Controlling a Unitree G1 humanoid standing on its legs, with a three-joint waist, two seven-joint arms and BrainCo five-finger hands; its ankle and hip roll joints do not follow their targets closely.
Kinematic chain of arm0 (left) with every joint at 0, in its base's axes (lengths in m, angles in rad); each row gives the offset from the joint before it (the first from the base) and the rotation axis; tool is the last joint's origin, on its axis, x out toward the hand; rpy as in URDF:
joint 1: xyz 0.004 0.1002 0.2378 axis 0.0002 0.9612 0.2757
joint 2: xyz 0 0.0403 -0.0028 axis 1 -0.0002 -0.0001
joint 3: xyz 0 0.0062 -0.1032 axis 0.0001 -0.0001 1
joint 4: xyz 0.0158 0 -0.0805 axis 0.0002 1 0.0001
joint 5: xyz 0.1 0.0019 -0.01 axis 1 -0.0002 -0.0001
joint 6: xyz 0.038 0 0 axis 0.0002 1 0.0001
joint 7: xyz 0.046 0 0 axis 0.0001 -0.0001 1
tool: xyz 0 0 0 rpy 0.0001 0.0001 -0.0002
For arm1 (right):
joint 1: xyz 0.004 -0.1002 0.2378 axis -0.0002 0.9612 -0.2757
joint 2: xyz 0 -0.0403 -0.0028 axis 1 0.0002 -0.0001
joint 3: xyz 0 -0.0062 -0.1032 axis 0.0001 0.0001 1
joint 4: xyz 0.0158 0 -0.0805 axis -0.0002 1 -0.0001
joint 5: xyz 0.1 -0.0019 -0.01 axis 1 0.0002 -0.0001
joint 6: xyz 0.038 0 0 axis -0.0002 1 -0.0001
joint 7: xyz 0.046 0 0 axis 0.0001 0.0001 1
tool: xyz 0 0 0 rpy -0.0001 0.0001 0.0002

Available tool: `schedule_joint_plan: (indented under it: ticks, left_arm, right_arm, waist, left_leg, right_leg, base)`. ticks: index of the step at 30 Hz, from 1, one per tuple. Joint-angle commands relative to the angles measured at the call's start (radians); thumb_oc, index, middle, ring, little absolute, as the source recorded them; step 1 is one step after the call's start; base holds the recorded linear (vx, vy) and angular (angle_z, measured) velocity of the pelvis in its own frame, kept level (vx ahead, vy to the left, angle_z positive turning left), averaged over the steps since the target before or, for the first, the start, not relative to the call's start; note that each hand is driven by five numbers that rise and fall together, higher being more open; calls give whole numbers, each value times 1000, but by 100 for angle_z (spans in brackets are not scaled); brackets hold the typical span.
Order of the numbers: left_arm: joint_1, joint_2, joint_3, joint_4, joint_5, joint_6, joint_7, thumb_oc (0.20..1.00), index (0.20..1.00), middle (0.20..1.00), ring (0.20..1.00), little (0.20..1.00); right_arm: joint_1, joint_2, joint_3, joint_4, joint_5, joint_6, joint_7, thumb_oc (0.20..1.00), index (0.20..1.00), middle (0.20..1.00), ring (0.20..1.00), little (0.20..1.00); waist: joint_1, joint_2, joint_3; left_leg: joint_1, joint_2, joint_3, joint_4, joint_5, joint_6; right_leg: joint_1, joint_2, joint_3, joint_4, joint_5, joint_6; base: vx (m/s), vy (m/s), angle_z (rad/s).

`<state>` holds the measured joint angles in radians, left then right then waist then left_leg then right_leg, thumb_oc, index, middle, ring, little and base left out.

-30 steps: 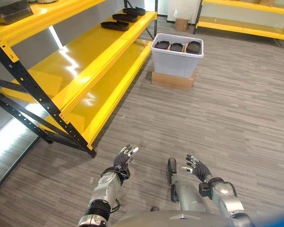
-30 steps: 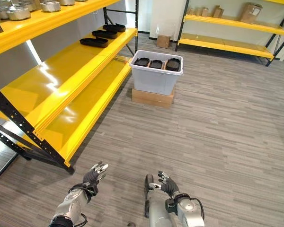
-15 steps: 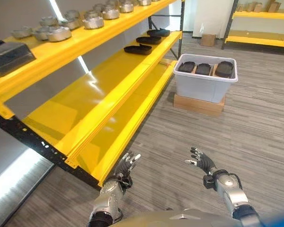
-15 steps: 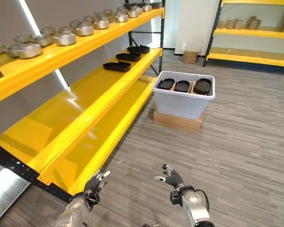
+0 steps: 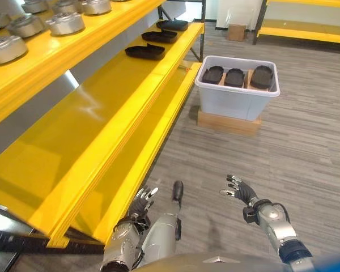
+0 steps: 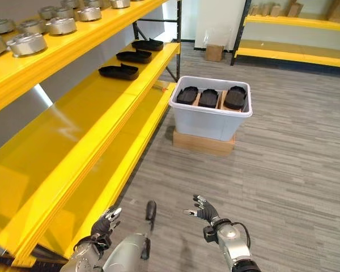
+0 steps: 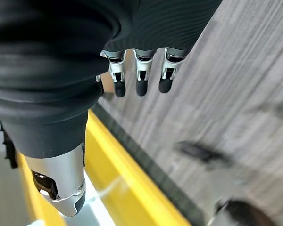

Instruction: Move parts from the plastic box to the shelf.

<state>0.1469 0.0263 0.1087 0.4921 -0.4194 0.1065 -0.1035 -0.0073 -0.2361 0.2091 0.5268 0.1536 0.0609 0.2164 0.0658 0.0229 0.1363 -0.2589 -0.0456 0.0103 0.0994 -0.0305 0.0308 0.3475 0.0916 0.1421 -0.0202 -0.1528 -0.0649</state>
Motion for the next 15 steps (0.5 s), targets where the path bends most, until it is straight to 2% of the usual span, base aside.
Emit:
schedule_joint_plan:
  ticks: [1,4,8,15]
  left_arm:
    - [-47,51,-71,-79,-8,-42,-8,1000,1000,1000,1000,1000]
    - [-56,63,-81,-73,-8,-48,-8,1000,1000,1000,1000,1000]
    - [-65,61,-81,-75,-4,-49,-7,1000,1000,1000,1000,1000]
    - [-62,65,-75,-68,-13,-47,-1,1000,1000,1000,1000,1000]
  right_arm:
    - [-6,58,-21,-62,18,-47,15,1000,1000,1000,1000,1000]
    - [-9,67,-12,-69,24,-45,20,1000,1000,1000,1000,1000]
    - [-12,73,10,-72,26,-40,27,1000,1000,1000,1000,1000]
    - [-7,83,11,-61,32,-34,35,1000,1000,1000,1000,1000]
  waist:
    - [0,-26,-41]
    - [9,-34,-60]
    - [12,-30,-86]
    - [15,-29,-95]
  left_leg:
    - [64,29,-10,-97,183,-53]
    - [94,12,3,-109,167,-37]
    - [138,-8,23,-127,136,-17]
    - [152,-16,22,-131,123,-11]
  right_leg:
    - [-166,-44,-29,24,154,49]
    - [-158,-68,-20,26,157,61]
    - [-164,-94,-7,38,169,85]
    - [-156,-101,-14,12,171,85]
  base:
    - [217,107,-43]
    - [185,100,-40]
    - [192,120,-25]
    - [53,3,8]
